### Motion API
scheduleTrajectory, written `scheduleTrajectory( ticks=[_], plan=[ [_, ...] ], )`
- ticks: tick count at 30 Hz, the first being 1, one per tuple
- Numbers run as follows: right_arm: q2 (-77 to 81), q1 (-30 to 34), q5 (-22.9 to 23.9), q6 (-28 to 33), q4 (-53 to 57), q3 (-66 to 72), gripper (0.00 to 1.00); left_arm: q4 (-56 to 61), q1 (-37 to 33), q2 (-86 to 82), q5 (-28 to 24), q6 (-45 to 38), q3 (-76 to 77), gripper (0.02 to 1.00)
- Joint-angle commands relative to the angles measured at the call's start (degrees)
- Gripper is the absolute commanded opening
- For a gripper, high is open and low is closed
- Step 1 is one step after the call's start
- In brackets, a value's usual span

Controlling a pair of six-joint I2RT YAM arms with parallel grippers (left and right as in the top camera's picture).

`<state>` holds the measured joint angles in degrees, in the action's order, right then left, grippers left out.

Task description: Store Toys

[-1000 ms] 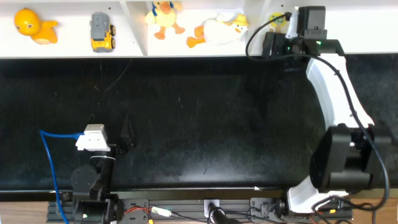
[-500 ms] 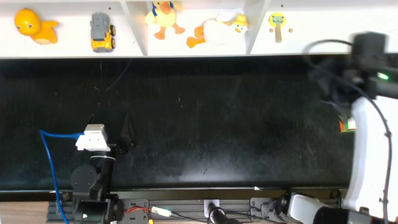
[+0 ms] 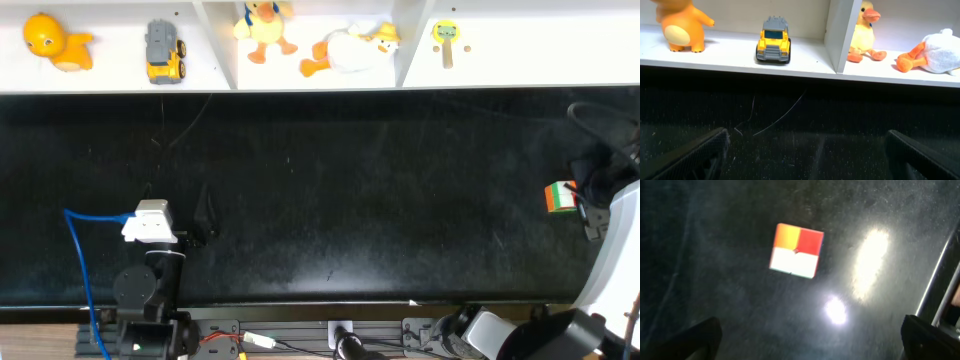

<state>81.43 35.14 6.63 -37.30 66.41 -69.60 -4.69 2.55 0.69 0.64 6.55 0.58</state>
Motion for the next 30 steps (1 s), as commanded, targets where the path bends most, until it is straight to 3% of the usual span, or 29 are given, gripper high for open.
scheduleTrajectory(
  ticks=[1, 22, 30],
  plan=[
    [-0.44, 1.46, 0.90, 1.70, -4.39, 4.00, 0.987, -0.13, 0.09, -0.52, -0.96, 1.05, -0.11, 0.998],
    [12.17, 1.97, 0.90, -0.44, -17.27, 7.48, 0.974, -0.13, 0.09, -0.52, -0.98, 1.05, -0.11, 0.998],
    [15.37, 1.97, 0.85, -1.55, -20.74, 7.48, 0.871, -0.13, 0.09, -0.52, -0.98, 1.05, -0.11, 0.998]
  ],
)
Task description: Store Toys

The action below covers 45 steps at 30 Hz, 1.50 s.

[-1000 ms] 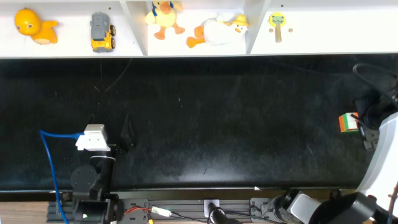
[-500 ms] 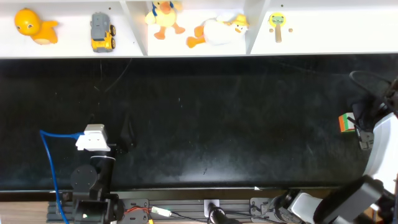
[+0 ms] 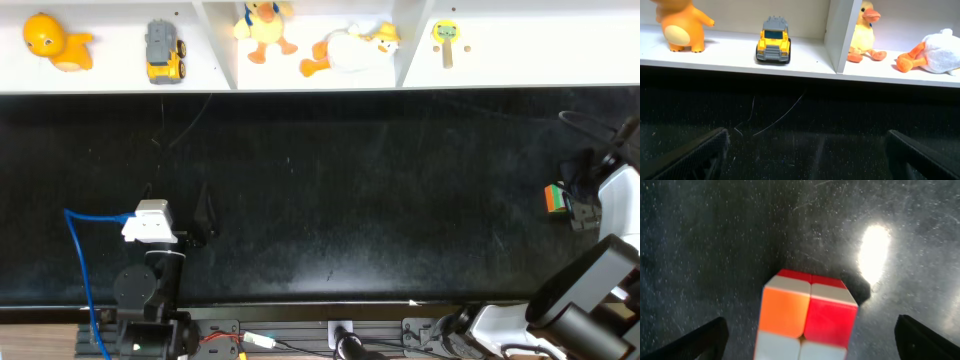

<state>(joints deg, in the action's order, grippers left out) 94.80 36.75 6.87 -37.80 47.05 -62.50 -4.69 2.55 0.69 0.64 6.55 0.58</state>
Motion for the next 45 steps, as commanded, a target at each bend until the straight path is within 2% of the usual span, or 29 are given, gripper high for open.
scheduleTrajectory(
  ticks=[1, 6, 16, 24, 27, 34, 38, 40, 45],
  plan=[
    [2.32, 0.35, 0.61, -1.05, -1.70, 0.37, 0.853, -0.13, 0.09, -0.52, -0.98, 1.05, -0.09, 0.996],
    [3.41, 0.35, 0.44, -1.01, -2.82, 0.39, 0.724, -0.13, 0.09, -0.52, -0.98, 1.05, -0.11, 0.998],
    [5.22, -0.24, 0.22, -1.03, -4.15, 0.44, 0.656, -0.13, 0.09, -0.52, -0.98, 1.05, -0.11, 0.996],
    [5.25, -0.39, 0.22, -0.74, -4.20, 0.44, 0.472, -0.13, 0.09, -0.52, -0.98, 1.05, -0.09, 0.998],
    [5.25, -0.39, 0.22, 0.17, -3.56, 0.42, 0.441, -0.13, 0.09, -0.52, -0.98, 1.05, -0.11, 0.998],
    [5.14, -0.42, 0.20, 2.78, 1.01, -2.01, 0.272, -0.13, 0.09, -0.52, -0.98, 1.05, -0.11, 0.998],
    [5.01, -0.42, 0.22, 3.80, 6.86, -6.78, 0.045, -0.13, 0.09, -0.52, -0.98, 1.05, -0.11, 0.998],
    [4.52, -0.52, 0.13, 5.53, 9.64, -9.88, 0.045, -0.13, 0.09, -0.52, -0.98, 1.05, -0.09, 0.998],
    [0.42, -3.34, 0.79, 15.45, 13.18, -16.09, 0.047, -0.13, 0.09, -0.52, -0.98, 1.05, -0.11, 0.998]
  ],
)
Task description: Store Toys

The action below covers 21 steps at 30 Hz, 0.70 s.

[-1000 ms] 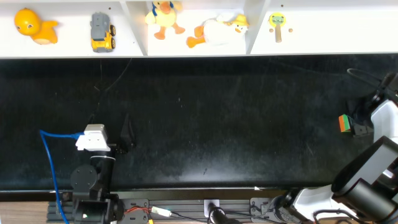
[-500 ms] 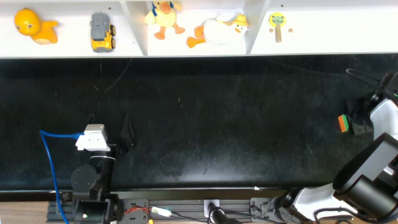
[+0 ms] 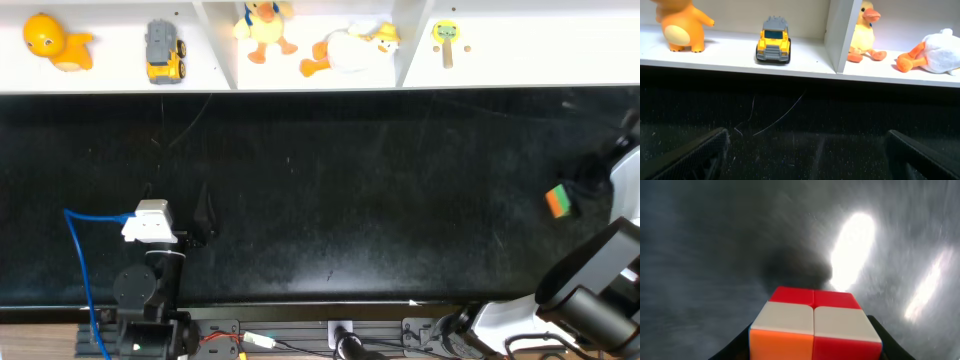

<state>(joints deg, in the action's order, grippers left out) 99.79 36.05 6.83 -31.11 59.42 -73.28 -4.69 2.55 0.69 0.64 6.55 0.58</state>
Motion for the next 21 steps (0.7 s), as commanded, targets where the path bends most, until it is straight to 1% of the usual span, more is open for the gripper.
scheduleTrajectory(
  ticks=[1, 3, 7, 8, 9, 12, 15, 16, 18, 21],
  plan=[
    [-6.19, -3.54, 0.79, 10.36, 0.63, -5.66, 0.047, -0.13, 0.09, -0.52, -0.98, 1.05, -0.11, 0.998],
    [-9.46, -5.38, 0.37, 13.79, 0.35, -5.64, 0.047, -0.13, 0.09, -0.52, -0.98, 1.05, -0.09, 0.998],
    [-15.17, -10.32, 0.35, 26.10, -1.01, -4.59, 0.040, -0.13, 0.09, -0.52, -0.98, 1.05, -0.09, 0.998],
    [-15.82, -11.17, 0.28, 27.71, -0.81, -4.48, 0.045, -0.13, 0.09, -0.52, -0.96, 1.05, -0.11, 0.998],
    [-16.22, -11.67, -0.35, 28.59, -0.46, -4.48, 0.045, -0.13, 0.09, -0.52, -0.98, 1.05, -0.11, 0.998],
    [-16.50, -12.04, -4.94, 32.41, 0.87, -4.48, 0.045, -0.13, 0.09, -0.52, -0.98, 1.05, -0.11, 0.998],
    [-16.68, -12.04, -5.11, 32.35, 5.77, -4.52, 0.047, -0.13, 0.09, -0.52, -0.98, 1.05, -0.11, 0.998],
    [-16.74, -12.04, -5.11, 31.39, 7.43, -4.52, 0.045, -0.13, 0.09, -0.52, -0.98, 1.05, -0.11, 0.996],
    [-16.94, -12.02, -5.07, 27.50, 10.19, -4.52, 0.045, -0.13, 0.09, -0.52, -0.96, 1.05, -0.11, 0.998],
    [-17.70, -12.02, -6.01, 26.86, 10.93, -4.52, 0.045, -0.13, 0.09, -0.52, -0.98, 1.05, -0.11, 0.998]
  ],
)
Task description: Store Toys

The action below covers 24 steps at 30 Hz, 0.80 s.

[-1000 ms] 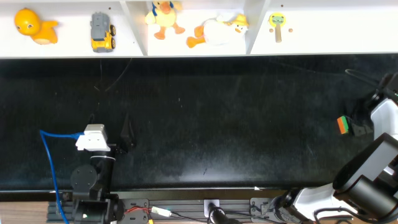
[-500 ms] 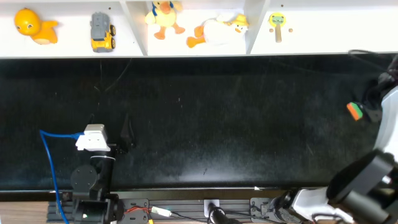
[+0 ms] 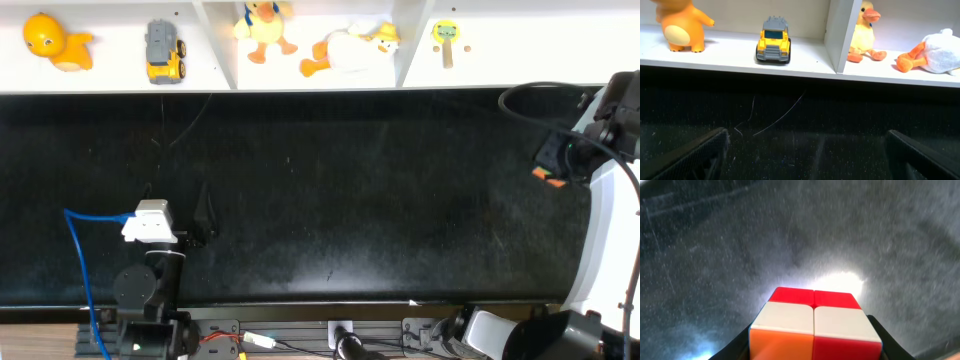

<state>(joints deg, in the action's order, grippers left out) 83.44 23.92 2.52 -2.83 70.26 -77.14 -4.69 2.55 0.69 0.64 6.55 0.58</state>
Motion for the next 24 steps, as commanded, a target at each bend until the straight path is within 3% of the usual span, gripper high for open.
scheduleTrajectory(
  ticks=[1, 6, 10, 12, 14, 18, 24],
  plan=[
    [-1.95, 0.09, -1.70, -0.96, -0.66, -0.66, 0.045, -0.13, 0.09, -0.52, -0.98, 1.05, -0.11, 0.998],
    [-8.68, -0.02, -1.57, 5.20, -8.70, 0.98, 0.049, -0.13, 0.09, -0.52, -0.98, 1.05, -0.11, 0.998],
    [-18.88, 0.68, -1.77, 10.12, -30.14, 15.72, 0.049, -0.13, 0.09, -0.52, -0.96, 1.05, -0.11, 0.998],
    [-21.27, 1.73, -5.18, 14.43, -41.59, 23.69, 0.045, -0.13, 0.09, -0.52, -0.98, 1.05, -0.11, 0.998],
    [-21.24, 3.26, -11.93, 19.67, -57.51, 31.50, 0.047, -0.13, 0.09, -0.52, -0.98, 1.05, -0.11, 0.996],
    [-15.19, 5.53, -19.58, 22.58, -86.84, 39.80, 0.047, -0.13, 0.09, -0.52, -0.98, 1.05, -0.11, 0.998],
    [1.46, 6.86, -30.32, 20.79, -102.36, 36.92, 0.047, -0.13, 0.09, -0.52, -0.98, 1.05, -0.09, 0.998]
  ],
)
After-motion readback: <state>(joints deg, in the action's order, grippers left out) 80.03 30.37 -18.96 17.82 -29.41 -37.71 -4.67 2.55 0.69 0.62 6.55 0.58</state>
